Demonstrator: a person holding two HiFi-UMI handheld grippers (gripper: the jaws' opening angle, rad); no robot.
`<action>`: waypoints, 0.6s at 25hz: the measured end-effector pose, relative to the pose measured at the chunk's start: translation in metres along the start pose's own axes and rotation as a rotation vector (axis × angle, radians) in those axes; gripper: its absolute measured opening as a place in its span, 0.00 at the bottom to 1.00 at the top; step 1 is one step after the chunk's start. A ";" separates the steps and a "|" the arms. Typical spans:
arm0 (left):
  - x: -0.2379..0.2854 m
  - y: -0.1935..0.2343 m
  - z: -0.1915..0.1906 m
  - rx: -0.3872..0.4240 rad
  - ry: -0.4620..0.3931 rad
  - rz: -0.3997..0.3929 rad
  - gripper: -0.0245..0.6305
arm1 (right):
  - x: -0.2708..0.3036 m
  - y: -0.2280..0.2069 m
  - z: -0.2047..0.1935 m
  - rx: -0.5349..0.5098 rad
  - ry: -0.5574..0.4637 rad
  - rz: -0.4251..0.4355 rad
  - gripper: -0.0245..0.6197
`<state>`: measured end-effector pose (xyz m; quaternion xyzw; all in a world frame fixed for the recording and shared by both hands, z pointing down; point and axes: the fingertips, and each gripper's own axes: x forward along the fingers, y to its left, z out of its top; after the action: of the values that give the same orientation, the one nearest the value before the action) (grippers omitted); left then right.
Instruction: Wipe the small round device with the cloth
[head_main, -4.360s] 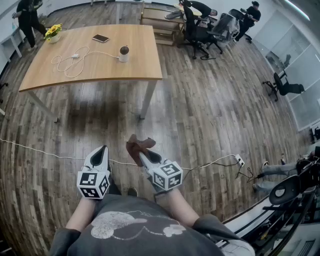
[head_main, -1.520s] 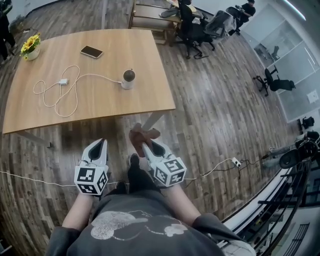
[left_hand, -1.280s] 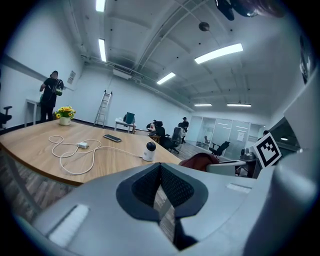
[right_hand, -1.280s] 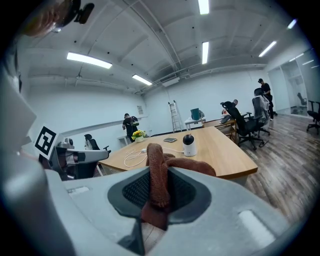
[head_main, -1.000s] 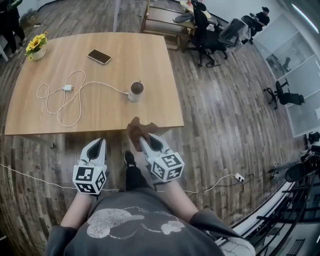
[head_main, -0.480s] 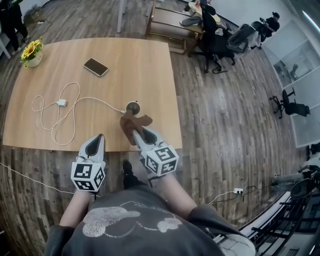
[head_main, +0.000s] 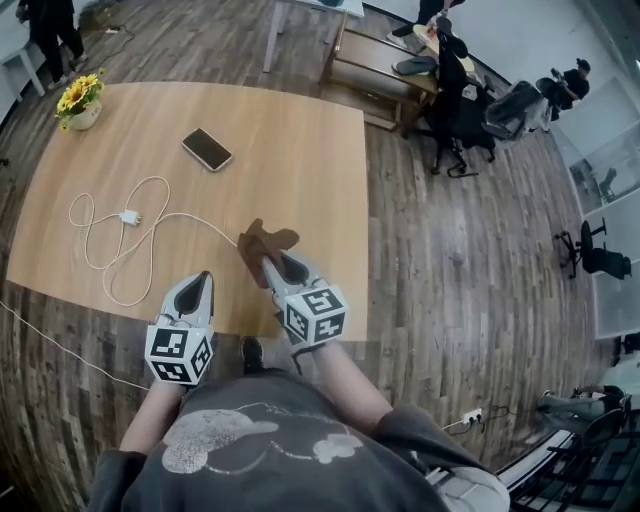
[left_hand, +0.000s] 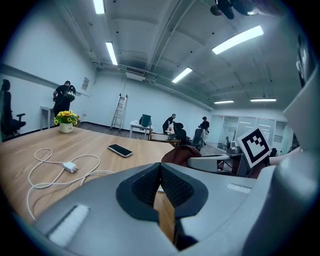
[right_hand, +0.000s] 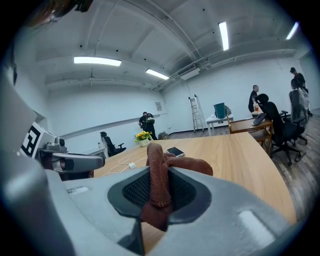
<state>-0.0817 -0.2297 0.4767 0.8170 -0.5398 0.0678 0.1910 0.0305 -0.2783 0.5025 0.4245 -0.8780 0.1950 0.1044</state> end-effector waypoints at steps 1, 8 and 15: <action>0.004 0.002 0.000 -0.005 0.002 0.005 0.07 | 0.002 -0.003 0.000 0.004 0.000 0.002 0.14; 0.028 0.002 -0.001 -0.005 0.026 0.005 0.07 | -0.001 -0.031 -0.001 0.039 0.000 -0.008 0.14; 0.038 0.002 -0.003 -0.010 0.036 -0.018 0.07 | -0.020 -0.064 -0.011 0.085 0.006 -0.107 0.14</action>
<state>-0.0676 -0.2613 0.4921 0.8195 -0.5293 0.0779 0.2054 0.0935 -0.2955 0.5212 0.4741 -0.8447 0.2277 0.0992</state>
